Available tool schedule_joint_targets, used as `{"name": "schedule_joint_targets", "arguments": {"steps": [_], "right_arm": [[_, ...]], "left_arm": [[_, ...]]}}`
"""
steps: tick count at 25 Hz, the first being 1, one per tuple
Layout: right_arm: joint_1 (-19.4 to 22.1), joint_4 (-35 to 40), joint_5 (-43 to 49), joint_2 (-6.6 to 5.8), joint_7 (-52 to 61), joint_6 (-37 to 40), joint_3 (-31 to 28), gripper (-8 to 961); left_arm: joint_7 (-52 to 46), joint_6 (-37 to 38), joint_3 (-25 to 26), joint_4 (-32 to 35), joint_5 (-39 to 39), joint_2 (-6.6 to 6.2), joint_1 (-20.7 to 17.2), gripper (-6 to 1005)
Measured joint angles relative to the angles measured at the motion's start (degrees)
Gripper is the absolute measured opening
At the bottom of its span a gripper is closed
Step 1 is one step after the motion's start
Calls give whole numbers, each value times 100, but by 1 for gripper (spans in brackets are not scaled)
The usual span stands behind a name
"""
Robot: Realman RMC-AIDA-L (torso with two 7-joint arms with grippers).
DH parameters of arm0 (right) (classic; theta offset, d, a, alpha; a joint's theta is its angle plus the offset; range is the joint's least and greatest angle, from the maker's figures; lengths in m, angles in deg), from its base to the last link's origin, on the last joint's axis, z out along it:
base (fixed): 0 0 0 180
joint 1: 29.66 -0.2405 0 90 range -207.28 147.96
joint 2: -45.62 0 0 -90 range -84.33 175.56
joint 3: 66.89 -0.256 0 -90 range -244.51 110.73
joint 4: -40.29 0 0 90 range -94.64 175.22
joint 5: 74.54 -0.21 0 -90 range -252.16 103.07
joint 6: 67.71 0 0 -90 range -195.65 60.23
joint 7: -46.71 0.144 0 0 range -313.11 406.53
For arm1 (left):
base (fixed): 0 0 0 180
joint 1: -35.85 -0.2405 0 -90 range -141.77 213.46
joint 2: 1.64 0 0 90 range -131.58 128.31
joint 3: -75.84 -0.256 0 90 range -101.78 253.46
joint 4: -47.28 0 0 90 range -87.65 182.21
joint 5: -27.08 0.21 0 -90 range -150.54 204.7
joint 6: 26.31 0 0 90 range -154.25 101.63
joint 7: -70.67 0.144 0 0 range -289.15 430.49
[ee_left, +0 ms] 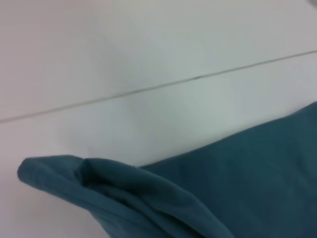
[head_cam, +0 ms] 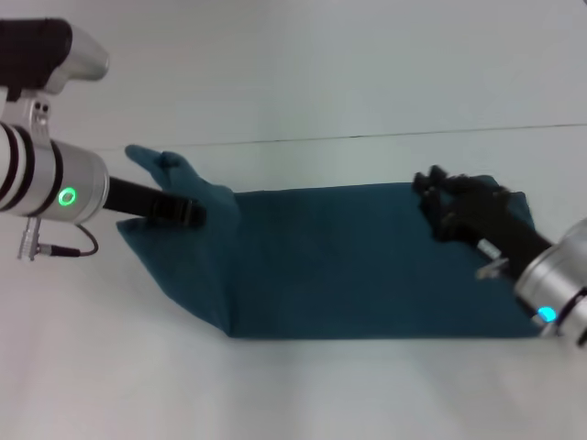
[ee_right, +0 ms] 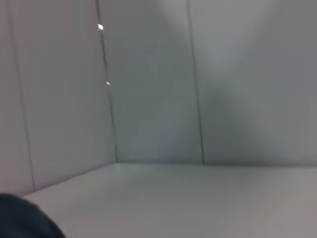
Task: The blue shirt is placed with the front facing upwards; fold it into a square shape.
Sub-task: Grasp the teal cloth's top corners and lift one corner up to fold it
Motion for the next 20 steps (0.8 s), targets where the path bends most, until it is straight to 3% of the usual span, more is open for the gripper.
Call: {"name": "schedule_joint_targets", "arguments": {"steps": [2,7,9,16,20], "right_arm": [[-210,-580,-301,37,-766,47,-23,349],[-562,-1241,-372,50,-1363,-305,-330,178],[-724,-1487,-358,54,-1616,-524,-491,12],[-1305,-2019,-288,73,-1762,-1377,-778,13],[-1691,-2228,194,76,-1724,-1976,-1033,14]], "left_arm": [[-41,89,-27,160,-23,-2,-4,123],[-108,344,-34,537,-108,-10,11,123],[-128,444,-36,694,-146,-16,24,123],[-145,674,-8,995,-159,-15,34,123],[-147,726,1,1108,-161,-17,30,124]]}}
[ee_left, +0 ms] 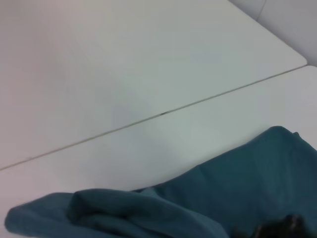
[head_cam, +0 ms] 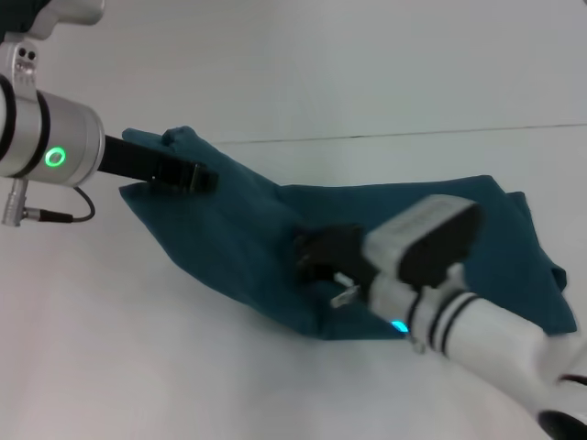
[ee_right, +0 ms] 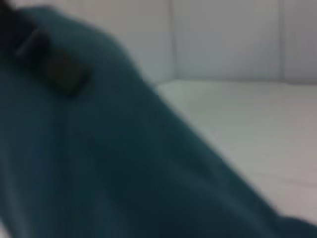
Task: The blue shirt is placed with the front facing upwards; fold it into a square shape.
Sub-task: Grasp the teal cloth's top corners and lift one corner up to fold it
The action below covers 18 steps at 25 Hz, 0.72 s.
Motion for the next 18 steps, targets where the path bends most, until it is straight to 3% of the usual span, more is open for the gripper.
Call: {"name": "schedule_joint_targets", "arguments": {"steps": [5,10,18], "right_arm": [[-314,-282,1004,6,9,-774,-745,14],[-314,-525,2107,12,9,-1004,-1591,15],[755,-403,2334,-101,7,-241,-2573,16]], "left_arm": [[-2,66,20,143,0,-13,-1,124],[-3,102,31,263,-1,-16,-5,124],[50,132,170,274,-7,-16,-2,124]]}}
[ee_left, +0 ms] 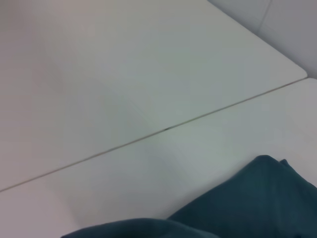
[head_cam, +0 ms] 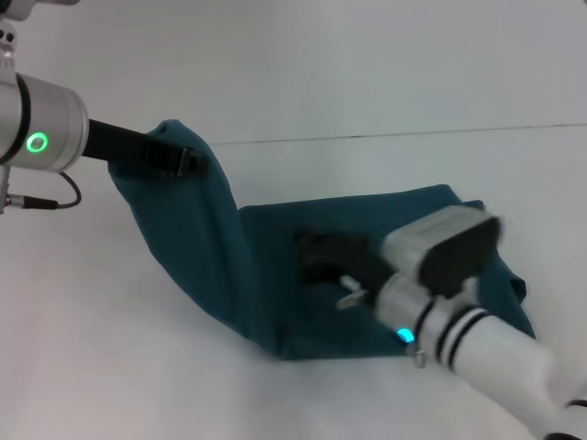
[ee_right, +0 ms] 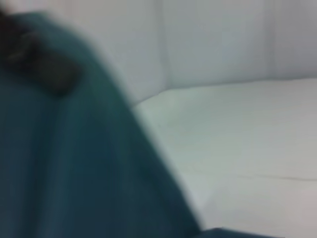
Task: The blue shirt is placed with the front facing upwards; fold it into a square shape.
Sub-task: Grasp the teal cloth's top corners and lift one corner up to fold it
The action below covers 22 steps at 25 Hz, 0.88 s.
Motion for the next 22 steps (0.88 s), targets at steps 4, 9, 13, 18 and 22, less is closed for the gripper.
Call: {"name": "schedule_joint_targets", "arguments": {"steps": [4,9,13,18,22], "right_arm": [[163,196,-8,14,9,11,-309,17],[-134,166,6,61,-22,-498,-453,17],[-519,-48,150,84,-16,-1078,-435,17],[-897,-330,340,129,4,-1569,-460,18],[-970,-548,376,126,-34,-1622,-446,18]], "left_arm": [[8,65,64,123,-8,-6,12,122],[4,211,84,336,-75,-8,25,122],[-30,304,79,474,-80,-8,38,121],[-36,354,68,545,-80,1,51,121],[-36,381,57,598,-195,3,42,121]]}}
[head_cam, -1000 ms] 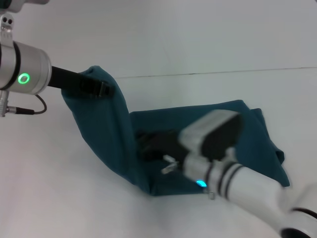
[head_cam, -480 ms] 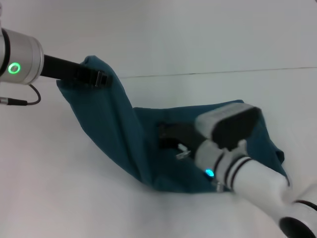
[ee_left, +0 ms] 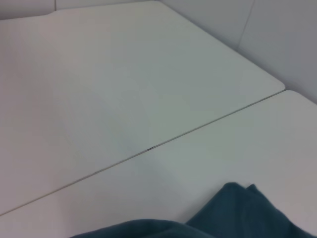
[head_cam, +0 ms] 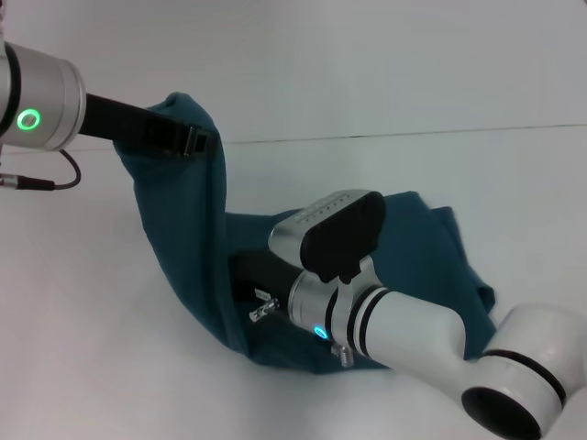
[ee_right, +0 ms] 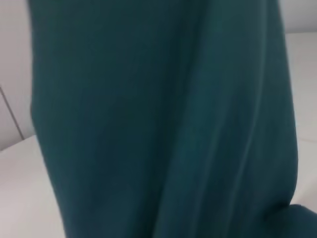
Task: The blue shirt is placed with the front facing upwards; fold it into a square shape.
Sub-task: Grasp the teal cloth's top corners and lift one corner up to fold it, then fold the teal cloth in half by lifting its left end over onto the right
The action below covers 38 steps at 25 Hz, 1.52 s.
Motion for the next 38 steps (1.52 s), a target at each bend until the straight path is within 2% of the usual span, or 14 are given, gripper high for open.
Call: {"name": "schedule_joint_targets", "arguments": {"steps": [2,5,8,12,21,28,32,38], "right_arm": [[169,-53,28,-46,-8,182,-72,18],[635,-3,35,-117,-8,622,-194,18],[946,201,35,-124,-17,929,-303,18],[890,368,35,-95,-9,755,-391,19],[186,55,247,-28,38,-118,-340,19],[-18,-112,432,0,60,-204,-357,17],[76,-109,474,-45,183,-87,-387,18],[927,125,476,-219,203,870,-576,19]], "left_arm": [[4,0,8,5,-32,-7,-11,121],[25,0,18,5,-34,-13,-34,120],[37,0,22,3,-34,-13,-42,120],[27,19,19,122,-34,-4,-62,120],[-7,92,8,354,-181,9,-104,123],[-8,61,7,358,-244,6,-109,124],[-5,33,6,344,-264,5,-110,125],[12,-5,-19,300,-265,19,-154,126]]}}
